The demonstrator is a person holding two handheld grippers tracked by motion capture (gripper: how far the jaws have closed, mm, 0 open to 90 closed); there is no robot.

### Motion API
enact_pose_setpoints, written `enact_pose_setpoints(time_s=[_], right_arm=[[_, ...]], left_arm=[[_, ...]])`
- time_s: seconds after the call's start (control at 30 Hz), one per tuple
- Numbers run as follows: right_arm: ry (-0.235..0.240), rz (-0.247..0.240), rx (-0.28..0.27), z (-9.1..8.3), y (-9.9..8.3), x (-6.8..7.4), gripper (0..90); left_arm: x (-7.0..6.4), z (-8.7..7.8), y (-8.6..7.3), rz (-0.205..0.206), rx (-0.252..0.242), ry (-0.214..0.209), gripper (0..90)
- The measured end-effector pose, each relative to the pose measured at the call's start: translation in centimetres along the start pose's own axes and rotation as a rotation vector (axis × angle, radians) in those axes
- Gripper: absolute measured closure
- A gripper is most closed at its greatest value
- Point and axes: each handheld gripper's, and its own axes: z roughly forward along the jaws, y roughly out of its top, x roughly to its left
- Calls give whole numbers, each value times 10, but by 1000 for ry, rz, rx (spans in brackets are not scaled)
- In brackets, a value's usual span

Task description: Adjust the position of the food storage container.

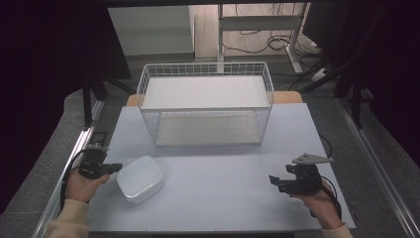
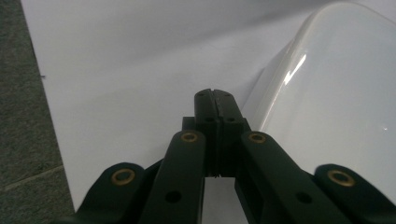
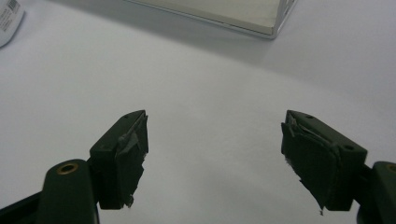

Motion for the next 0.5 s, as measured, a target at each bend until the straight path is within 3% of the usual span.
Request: enact_pose_setpoints(time_s=[0.5], right_arm=[[0,-4,4,1,0,1,228]], left_arm=[[-8,2,-2,14,12,-22,900]])
